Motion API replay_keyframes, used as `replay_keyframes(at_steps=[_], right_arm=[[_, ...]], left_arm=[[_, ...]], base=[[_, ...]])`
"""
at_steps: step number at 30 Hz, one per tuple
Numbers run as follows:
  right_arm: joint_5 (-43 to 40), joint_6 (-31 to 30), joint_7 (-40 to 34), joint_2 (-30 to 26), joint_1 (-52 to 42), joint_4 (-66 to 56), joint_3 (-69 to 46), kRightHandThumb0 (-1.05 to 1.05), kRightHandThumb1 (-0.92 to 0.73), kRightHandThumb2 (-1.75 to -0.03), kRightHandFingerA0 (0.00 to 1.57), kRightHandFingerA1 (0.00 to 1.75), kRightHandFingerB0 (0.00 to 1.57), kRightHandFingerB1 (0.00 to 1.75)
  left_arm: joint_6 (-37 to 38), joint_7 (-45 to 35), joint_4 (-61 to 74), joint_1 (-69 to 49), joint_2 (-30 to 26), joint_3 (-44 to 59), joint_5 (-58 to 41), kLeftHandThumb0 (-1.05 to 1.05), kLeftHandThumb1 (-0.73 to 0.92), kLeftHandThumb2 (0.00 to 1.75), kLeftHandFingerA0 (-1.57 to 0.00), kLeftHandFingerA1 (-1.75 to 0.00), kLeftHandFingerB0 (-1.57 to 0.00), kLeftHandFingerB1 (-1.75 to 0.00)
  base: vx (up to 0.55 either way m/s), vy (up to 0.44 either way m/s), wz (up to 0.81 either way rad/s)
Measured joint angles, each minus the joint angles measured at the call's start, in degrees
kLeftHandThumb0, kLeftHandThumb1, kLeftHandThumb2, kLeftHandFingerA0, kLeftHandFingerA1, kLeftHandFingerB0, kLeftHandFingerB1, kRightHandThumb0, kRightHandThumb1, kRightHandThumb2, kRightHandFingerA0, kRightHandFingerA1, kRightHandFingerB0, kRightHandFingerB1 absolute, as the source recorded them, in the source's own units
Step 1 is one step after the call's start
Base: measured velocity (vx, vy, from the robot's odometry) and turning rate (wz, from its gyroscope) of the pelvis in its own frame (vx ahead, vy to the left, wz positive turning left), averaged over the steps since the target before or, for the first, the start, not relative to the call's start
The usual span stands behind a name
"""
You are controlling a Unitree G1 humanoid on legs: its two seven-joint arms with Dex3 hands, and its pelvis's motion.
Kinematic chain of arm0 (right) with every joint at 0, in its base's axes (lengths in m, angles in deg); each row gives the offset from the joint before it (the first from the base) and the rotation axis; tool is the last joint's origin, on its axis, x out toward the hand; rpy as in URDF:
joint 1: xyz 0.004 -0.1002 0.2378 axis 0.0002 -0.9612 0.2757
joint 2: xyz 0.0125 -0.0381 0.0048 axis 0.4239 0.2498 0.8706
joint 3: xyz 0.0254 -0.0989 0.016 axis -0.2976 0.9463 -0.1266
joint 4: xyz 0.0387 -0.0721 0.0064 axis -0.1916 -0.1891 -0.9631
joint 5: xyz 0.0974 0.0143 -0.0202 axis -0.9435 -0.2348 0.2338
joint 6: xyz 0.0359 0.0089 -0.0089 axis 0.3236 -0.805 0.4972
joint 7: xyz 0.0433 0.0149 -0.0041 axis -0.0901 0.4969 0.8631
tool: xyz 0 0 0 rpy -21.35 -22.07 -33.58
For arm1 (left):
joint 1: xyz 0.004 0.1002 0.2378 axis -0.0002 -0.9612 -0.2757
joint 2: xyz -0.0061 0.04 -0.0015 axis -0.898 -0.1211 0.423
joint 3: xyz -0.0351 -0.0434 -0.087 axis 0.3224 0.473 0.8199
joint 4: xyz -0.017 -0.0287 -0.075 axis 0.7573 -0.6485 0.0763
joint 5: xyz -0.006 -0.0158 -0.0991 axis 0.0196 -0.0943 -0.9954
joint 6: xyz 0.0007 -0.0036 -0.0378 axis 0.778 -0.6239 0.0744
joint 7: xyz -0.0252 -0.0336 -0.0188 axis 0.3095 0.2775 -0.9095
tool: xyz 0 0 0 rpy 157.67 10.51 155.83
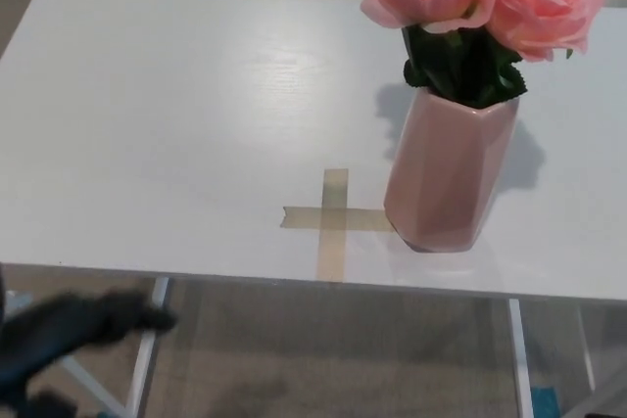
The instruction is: Use the left hand to pick up the rose and then lift and insert it into the pink vase.
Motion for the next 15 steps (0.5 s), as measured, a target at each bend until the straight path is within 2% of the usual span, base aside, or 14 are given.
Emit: replay_keyframes(at_steps=[6,14,15], right_arm=[[0.0,0.0,0.27,0.01,-0.88,0.04,-0.34,-0.43,-0.83,-0.64,0.62,0.49,0.52,0.43],[0.02,-0.01,0.27,0.04,-1.55,0.13,-0.52,-0.36,-0.82,-0.63,0.65,0.49,0.55,0.44],[0.02,-0.01,0.27,0.04,-1.6,0.13,-0.58,-0.37,-0.66,-1.05,0.62,0.68,0.44,0.59]], left_arm=[[4.1,3.85,-14.11,-3.85,4.5,0.92,-0.12,-0.71,0.53,0.57,-0.27,-0.3,-0.28,-0.3],[7.91,8.11,-34.7,-2.75,8.62,2.18,-0.27,-0.75,0.53,0.57,-0.26,-0.3,-0.25,-0.3],[8.31,8.54,-36.83,-2.47,8.98,2.44,-0.27,-0.73,0.54,0.58,-0.27,-0.31,-0.23,-0.29]], base=[[0.0,0.0,0.0],[0.0,0.0,0.0],[0.0,0.0,0.0]])
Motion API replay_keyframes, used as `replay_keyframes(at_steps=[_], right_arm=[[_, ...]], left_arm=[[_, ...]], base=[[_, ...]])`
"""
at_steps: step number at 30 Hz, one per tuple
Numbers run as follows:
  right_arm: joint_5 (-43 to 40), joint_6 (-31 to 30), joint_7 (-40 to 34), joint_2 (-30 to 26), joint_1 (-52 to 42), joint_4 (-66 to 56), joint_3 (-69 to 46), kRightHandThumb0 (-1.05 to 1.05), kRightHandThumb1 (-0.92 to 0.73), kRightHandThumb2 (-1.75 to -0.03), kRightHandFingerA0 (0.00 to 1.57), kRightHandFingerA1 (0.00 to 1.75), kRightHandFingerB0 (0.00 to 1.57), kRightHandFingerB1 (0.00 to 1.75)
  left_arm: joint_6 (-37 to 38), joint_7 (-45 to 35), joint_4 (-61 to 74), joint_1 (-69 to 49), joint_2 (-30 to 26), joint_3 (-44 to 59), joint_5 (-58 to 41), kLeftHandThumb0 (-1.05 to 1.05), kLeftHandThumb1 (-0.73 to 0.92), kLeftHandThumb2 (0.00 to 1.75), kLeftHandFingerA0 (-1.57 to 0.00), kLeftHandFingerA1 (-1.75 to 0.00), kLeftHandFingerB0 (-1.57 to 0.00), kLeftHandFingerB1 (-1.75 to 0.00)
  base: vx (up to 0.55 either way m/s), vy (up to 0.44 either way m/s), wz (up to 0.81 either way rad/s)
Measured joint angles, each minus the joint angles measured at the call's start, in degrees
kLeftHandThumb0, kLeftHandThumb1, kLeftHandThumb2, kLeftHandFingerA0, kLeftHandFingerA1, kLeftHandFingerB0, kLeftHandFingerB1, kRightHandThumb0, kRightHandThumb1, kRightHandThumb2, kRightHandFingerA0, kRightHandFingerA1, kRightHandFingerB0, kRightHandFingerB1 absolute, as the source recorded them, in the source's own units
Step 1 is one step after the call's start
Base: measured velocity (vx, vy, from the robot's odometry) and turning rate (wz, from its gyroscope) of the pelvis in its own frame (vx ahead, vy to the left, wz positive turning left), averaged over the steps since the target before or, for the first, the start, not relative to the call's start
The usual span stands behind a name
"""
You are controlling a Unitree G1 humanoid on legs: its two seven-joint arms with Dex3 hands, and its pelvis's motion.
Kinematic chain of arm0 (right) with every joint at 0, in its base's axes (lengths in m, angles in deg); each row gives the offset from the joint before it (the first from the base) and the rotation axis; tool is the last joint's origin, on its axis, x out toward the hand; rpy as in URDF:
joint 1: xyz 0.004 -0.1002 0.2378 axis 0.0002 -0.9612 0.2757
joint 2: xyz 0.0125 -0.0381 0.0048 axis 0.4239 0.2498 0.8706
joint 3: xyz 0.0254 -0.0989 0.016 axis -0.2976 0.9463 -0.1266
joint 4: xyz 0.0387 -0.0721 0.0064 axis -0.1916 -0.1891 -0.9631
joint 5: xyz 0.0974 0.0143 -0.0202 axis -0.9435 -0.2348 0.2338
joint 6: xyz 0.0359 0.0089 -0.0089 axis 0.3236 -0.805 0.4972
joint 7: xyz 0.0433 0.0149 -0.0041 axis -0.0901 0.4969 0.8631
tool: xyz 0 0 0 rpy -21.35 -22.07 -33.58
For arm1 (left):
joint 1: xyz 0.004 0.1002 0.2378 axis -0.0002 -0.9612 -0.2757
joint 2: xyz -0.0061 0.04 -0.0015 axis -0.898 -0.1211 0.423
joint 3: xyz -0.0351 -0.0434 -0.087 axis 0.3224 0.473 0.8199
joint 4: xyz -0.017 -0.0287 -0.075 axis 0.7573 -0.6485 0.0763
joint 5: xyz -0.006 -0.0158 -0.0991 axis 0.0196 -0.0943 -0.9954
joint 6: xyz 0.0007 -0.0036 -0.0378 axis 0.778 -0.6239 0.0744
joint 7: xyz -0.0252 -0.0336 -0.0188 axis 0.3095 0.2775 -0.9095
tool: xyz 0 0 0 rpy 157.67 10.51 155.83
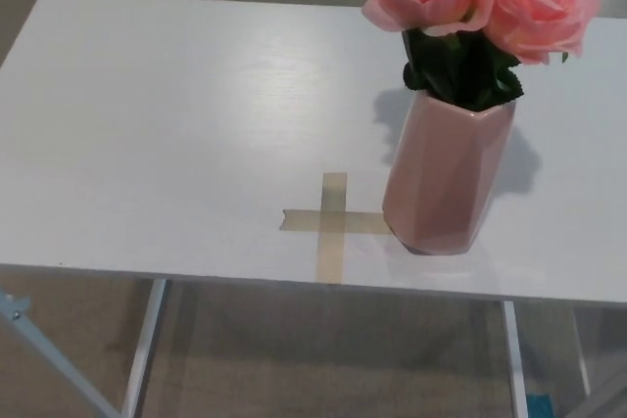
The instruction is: Use the left hand to pick up the rose and then lift and insert it into the pink vase.
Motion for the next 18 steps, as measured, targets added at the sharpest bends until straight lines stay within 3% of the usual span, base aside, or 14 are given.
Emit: replay_keyframes(at_steps=[4,5,6,7,8,10,11,16,17,18], right_arm=[[0.03,-0.01,-0.12,0.07,-0.39,0.05,-0.18,-0.49,-0.73,-1.12,0.58,0.66,0.32,0.53],[0.04,-0.02,-0.16,0.11,-0.47,0.08,-0.2,-0.49,-0.73,-1.12,0.58,0.67,0.31,0.53],[0.05,-0.03,-0.23,0.15,-0.55,0.11,-0.2,-0.48,-0.73,-1.12,0.58,0.66,0.31,0.53],[0.07,-0.05,-0.32,0.21,-0.63,0.15,-0.19,-0.48,-0.73,-1.12,0.58,0.66,0.31,0.53],[0.09,-0.06,-0.4,0.26,-0.71,0.2,-0.19,-0.46,-0.73,-1.11,0.61,0.68,0.33,0.54],[0.18,-0.07,-0.58,0.3,-0.92,0.26,-0.14,-0.36,-0.7,-1.09,0.64,0.69,0.42,0.59],[0.22,-0.07,-0.71,0.3,-1.11,0.28,-0.14,-0.34,-0.87,-0.66,0.73,0.52,0.57,0.47],[0.27,-0.07,-1.9,0.33,-2.34,0.34,-0.21,-0.27,-0.84,-0.64,0.72,0.53,0.6,0.5],[0.25,-0.07,-2.21,0.38,-2.63,0.36,-0.29,-0.34,-0.86,-0.65,0.72,0.53,0.6,0.5],[0.22,-0.06,-2.77,0.55,-3.06,0.42,-0.46,-0.37,-0.69,-1.08,0.68,0.71,0.51,0.63]], left_arm=[[1.86,1.7,-10.27,1.61,1.73,1.07,-0.09,-0.75,0.54,0.58,-0.27,-0.3,-0.22,-0.28],[2.22,2.03,-12.3,2.03,2.05,1.28,-0.11,-0.78,0.46,0.78,-0.22,-0.39,-0.18,-0.37],[2.65,2.49,-14.67,2.52,2.45,1.6,-0.14,-0.76,0.56,0.58,-0.28,-0.31,-0.21,-0.28],[3.1,3.04,-17.19,3.05,2.93,1.93,-0.16,-0.76,0.56,0.58,-0.28,-0.31,-0.21,-0.28],[3.6,3.51,-19.48,3.61,3.29,2.19,-0.2,-0.78,0.46,0.79,-0.22,-0.39,-0.16,-0.37],[4.56,4.56,-24.14,4.9,3.93,2.73,-0.29,-0.77,0.47,0.8,-0.24,-0.41,-0.15,-0.37],[5.21,5.22,-26.86,5.67,4.34,3.09,-0.36,-0.77,0.47,0.8,-0.26,-0.42,-0.16,-0.37],[8.08,8.0,-38.18,9.24,6.06,5.41,-1.18,-0.77,0.47,0.8,-0.28,-0.42,-0.17,-0.37],[8.77,8.63,-40.38,9.97,6.32,5.95,-1.4,-0.76,0.46,0.8,-0.28,-0.42,-0.17,-0.37],[9.9,9.56,-43.57,11.04,6.7,6.82,-1.78,-0.76,0.46,0.8,-0.27,-0.42,-0.17,-0.37]], base=[[0.0,0.0,0.0],[0.0,0.0,0.0],[0.0,0.0,0.0],[0.0,0.0,0.0],[0.0,0.0,0.0],[0.0,0.0,0.0],[0.0,0.0,0.0],[0.0,0.0,0.0],[0.0,0.0,0.0],[0.0,0.0,0.0]])
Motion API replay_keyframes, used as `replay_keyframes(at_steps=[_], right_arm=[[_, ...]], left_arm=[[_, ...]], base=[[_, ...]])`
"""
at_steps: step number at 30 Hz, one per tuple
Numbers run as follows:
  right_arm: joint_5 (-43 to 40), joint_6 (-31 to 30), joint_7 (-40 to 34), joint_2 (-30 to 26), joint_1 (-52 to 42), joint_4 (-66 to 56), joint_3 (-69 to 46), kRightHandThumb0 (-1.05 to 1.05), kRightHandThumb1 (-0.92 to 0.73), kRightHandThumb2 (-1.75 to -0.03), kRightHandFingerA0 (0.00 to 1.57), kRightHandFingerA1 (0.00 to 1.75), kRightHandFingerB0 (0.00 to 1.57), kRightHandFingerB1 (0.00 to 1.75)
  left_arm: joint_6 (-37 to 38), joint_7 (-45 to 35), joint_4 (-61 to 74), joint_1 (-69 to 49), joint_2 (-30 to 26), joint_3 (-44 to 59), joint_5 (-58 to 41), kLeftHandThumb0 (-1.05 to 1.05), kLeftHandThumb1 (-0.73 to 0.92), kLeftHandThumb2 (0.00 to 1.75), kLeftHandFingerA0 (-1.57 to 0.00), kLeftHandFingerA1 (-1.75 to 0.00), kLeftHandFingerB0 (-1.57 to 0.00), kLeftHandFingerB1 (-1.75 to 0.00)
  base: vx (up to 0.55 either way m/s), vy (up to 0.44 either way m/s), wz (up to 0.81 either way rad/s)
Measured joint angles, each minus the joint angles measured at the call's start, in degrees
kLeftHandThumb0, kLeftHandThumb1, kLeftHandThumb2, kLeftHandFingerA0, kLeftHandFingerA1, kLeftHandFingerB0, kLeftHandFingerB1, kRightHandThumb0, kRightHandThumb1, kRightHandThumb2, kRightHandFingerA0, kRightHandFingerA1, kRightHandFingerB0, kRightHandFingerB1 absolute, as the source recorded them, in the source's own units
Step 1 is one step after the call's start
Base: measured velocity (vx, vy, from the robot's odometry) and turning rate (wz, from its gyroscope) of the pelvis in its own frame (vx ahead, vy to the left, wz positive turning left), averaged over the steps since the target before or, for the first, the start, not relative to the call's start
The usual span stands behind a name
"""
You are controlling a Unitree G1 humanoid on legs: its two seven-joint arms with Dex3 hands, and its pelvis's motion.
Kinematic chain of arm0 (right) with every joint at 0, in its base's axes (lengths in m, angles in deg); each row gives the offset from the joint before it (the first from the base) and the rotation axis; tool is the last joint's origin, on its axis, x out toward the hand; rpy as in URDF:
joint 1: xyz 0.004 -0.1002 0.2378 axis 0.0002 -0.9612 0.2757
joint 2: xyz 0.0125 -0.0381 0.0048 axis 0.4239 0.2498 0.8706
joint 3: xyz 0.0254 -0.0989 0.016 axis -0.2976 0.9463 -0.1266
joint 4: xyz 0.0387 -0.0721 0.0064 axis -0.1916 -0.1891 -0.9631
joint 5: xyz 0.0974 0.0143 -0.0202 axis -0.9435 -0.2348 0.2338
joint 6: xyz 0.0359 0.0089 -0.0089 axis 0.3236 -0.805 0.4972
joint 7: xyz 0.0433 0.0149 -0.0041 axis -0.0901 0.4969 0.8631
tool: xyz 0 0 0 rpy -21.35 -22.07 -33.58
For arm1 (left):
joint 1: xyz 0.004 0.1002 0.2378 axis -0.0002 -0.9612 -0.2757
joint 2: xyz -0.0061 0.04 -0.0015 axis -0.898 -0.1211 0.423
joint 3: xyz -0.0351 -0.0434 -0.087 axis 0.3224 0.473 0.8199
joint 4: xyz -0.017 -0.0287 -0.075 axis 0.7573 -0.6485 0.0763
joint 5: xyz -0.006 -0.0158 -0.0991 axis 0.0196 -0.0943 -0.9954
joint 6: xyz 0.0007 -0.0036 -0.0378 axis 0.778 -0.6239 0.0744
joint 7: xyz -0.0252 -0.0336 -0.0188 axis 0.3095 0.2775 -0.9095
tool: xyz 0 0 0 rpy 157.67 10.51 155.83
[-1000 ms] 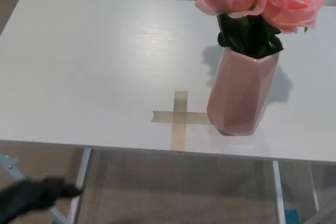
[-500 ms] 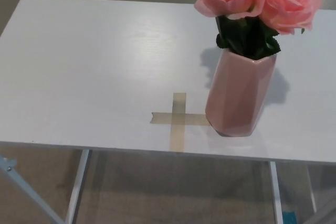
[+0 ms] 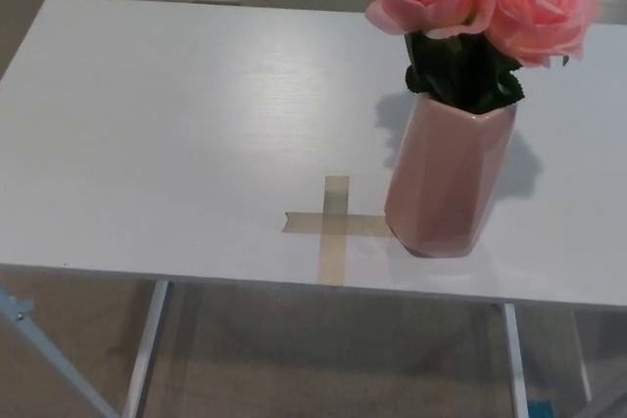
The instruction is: Use the left hand to pick up the rose and then lift and insert it into the pink vase.
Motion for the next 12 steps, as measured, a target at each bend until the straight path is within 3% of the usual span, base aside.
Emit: replay_keyframes(at_steps=[2,3,4,6,7,12], right_arm=[[-0.04,0.0,-0.91,0.55,-0.59,0.06,-0.2,-0.48,-0.74,-1.1,0.69,0.7,0.48,0.61],[-0.03,-0.02,-1.42,0.98,-0.98,0.18,-0.19,-0.62,-0.91,-0.68,0.69,0.53,0.5,0.46],[0.01,-0.09,-1.79,1.26,-1.23,0.28,-0.07,-0.6,-0.77,-1.15,0.58,0.66,0.22,0.49],[0.29,-0.72,-1.97,1.42,-1.77,0.6,1.06,-0.58,-0.74,-1.14,0.55,0.65,0.17,0.48],[0.49,-1.37,-1.7,1.3,-1.92,0.86,2.01,-0.72,-0.92,-0.72,0.53,0.49,0.29,0.4],[0.96,-3.69,-0.43,0.66,-2.07,1.56,3.81,-0.68,-0.92,-0.71,0.5,0.49,0.26,0.38]], left_arm=[[1.81,1.36,-4.23,1.26,0.57,1.12,-0.51,-0.76,0.46,0.8,-0.26,-0.41,-0.18,-0.37],[2.83,2.04,-6.16,1.79,0.88,1.6,-0.71,-0.76,0.46,0.79,-0.26,-0.41,-0.18,-0.37],[3.53,2.45,-7.35,2.16,1.06,1.84,-0.86,-0.76,0.46,0.79,-0.25,-0.41,-0.17,-0.37],[5.13,3.09,-9.23,2.83,1.33,2.22,-1.31,-0.75,0.46,0.79,-0.25,-0.41,-0.17,-0.37],[5.86,3.35,-9.88,3.13,1.36,2.33,-1.58,-0.75,0.46,0.79,-0.25,-0.41,-0.16,-0.37],[7.84,3.73,-11.02,3.63,1.35,2.36,-2.09,-0.75,0.46,0.79,-0.25,-0.41,-0.15,-0.37]], base=[[0.0,0.0,0.0],[0.0,0.0,0.0],[0.0,0.0,0.0],[0.0,0.0,0.0],[0.0,0.0,0.0],[0.0,0.0,0.0]])
